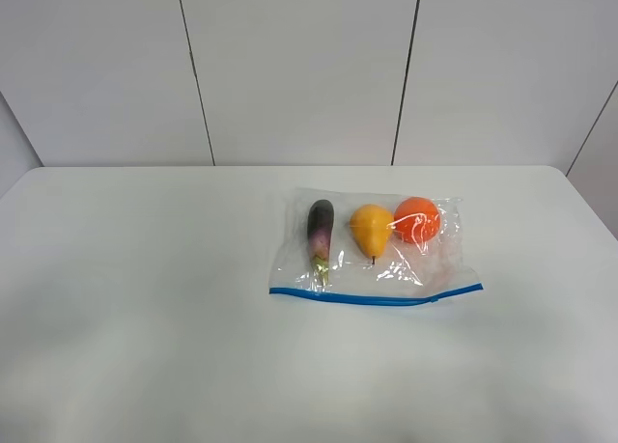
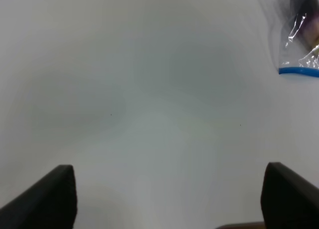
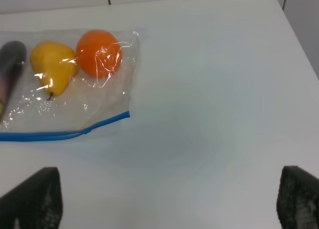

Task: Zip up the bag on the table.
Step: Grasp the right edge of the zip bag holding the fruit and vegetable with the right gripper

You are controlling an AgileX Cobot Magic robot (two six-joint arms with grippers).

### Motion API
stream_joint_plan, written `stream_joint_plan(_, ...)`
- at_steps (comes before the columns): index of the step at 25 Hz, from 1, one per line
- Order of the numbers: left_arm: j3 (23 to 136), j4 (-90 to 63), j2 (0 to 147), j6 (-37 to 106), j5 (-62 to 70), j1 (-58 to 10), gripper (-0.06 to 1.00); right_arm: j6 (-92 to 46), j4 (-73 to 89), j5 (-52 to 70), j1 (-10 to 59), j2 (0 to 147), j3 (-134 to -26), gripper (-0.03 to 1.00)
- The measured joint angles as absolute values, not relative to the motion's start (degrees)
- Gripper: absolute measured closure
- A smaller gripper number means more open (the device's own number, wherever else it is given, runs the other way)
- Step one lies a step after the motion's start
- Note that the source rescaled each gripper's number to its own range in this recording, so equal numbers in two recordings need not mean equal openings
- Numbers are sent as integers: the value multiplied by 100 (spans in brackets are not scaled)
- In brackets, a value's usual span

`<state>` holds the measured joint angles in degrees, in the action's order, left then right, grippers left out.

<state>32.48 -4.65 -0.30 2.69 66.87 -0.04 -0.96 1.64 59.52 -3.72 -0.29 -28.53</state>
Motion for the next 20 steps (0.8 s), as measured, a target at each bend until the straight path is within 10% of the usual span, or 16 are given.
stream_joint_plan(20,3248,-465,-30,269,6687,-4,-6,-96,164,5952,-372,-29,-2853,4)
